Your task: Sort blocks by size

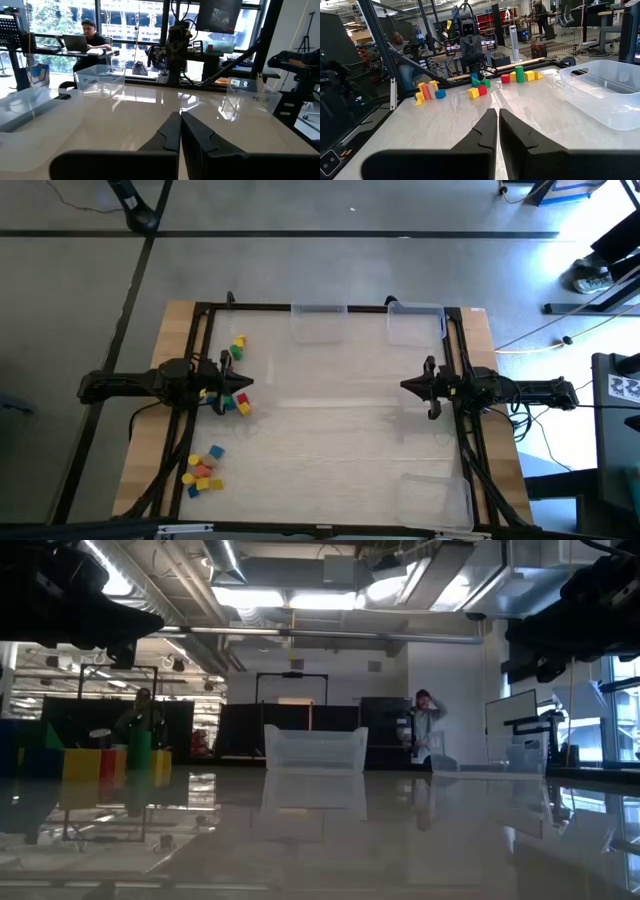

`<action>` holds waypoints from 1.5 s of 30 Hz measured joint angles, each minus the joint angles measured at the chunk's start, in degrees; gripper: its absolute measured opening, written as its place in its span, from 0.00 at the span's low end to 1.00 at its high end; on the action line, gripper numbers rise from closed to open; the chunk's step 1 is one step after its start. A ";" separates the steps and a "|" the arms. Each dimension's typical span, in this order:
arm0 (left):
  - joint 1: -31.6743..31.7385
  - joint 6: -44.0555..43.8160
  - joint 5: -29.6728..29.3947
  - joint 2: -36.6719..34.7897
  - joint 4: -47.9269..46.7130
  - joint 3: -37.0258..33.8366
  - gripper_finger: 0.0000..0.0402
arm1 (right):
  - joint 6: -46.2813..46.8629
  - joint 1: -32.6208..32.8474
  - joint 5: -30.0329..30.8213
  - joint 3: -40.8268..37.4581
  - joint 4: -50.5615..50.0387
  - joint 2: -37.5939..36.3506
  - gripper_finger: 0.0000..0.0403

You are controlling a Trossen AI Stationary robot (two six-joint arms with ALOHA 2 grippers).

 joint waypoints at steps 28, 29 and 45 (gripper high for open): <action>0.01 0.00 0.00 0.00 -0.01 -0.01 0.00 | 0.00 0.00 -0.01 0.00 0.00 -0.01 0.05; 0.00 0.00 0.00 -0.01 0.00 0.00 0.00 | 0.00 0.00 -0.01 0.00 0.00 0.00 0.05; 0.01 -2.32 0.02 0.00 -0.01 -0.01 0.00 | 0.00 0.00 0.00 0.00 0.00 0.00 0.05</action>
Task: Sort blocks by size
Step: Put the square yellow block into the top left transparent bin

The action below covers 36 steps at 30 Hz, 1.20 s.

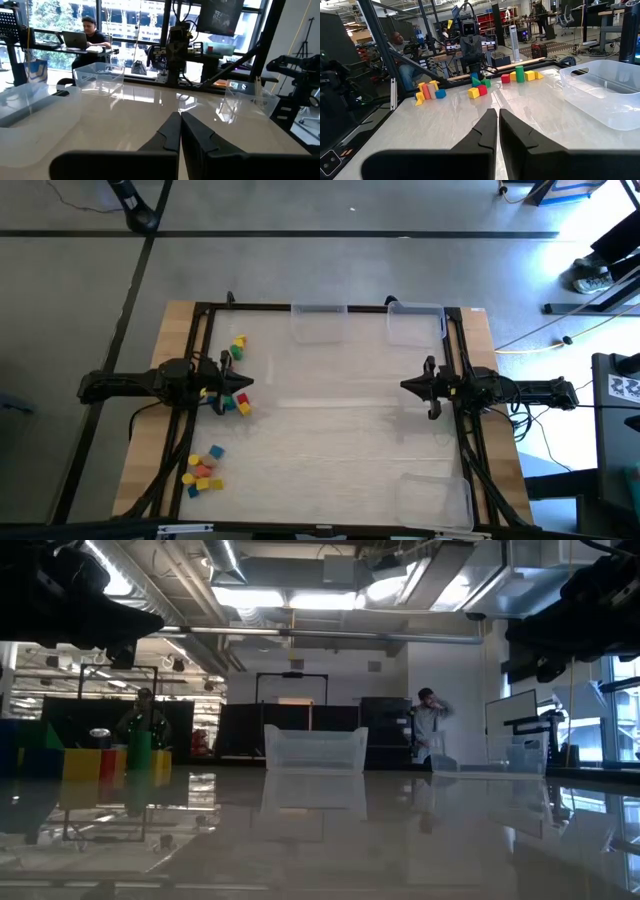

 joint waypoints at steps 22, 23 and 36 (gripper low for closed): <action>-0.01 0.39 -0.01 0.00 0.00 0.00 0.00 | 0.00 0.00 -0.43 0.00 0.00 0.00 0.05; 0.00 0.39 0.00 0.00 0.01 0.01 0.00 | 0.00 -0.01 -0.43 0.01 0.00 0.00 0.05; 0.00 0.39 -0.02 0.00 0.02 0.00 0.00 | -2.69 -0.02 2.02 -0.24 5.23 0.02 0.05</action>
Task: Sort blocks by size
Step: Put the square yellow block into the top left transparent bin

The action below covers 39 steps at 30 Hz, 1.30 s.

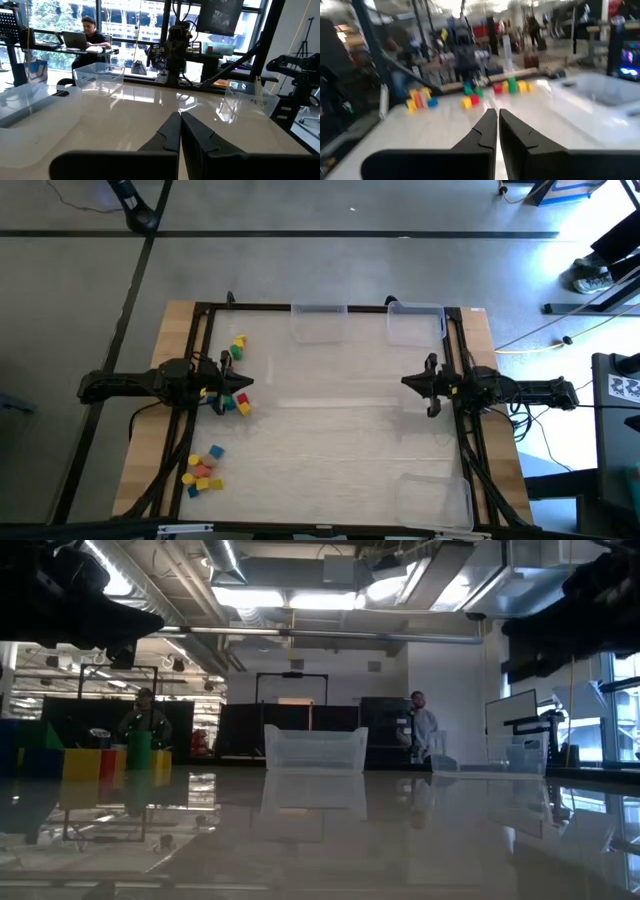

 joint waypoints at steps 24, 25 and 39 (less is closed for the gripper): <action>-0.02 -2.51 -9.04 -0.02 5.31 0.11 0.00 | -10.96 -9.78 9.48 0.20 22.76 20.57 0.05; -0.02 -1.42 -9.06 -0.01 5.19 0.29 0.00 | -10.51 -10.10 9.49 0.79 23.75 22.89 0.05; 0.00 5.00 -13.53 0.11 5.01 0.79 0.00 | -19.81 -10.66 9.47 24.97 23.38 61.57 0.05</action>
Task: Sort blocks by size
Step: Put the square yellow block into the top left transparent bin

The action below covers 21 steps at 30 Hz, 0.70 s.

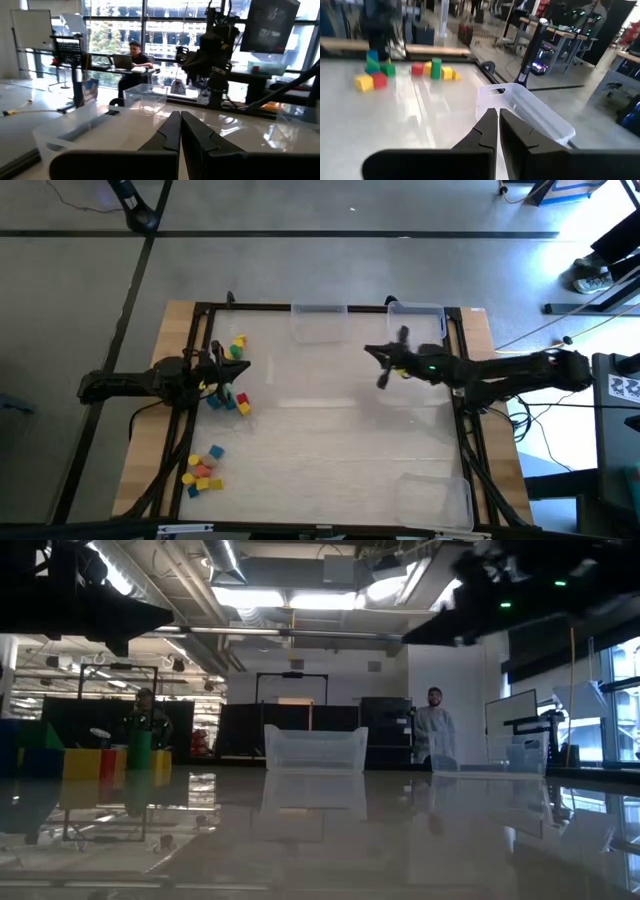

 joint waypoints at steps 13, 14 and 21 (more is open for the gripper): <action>-0.02 -0.58 -2.54 3.42 -1.01 0.12 0.00 | -4.26 -9.00 -23.14 23.73 -1.97 24.82 0.05; -0.02 -0.81 -2.54 4.05 -1.16 0.33 0.00 | -3.85 -8.96 -23.84 25.69 -1.96 26.97 0.05; -0.02 -4.43 -3.65 8.93 -5.50 3.66 0.00 | -0.52 -6.89 -26.68 36.51 -2.21 39.92 0.05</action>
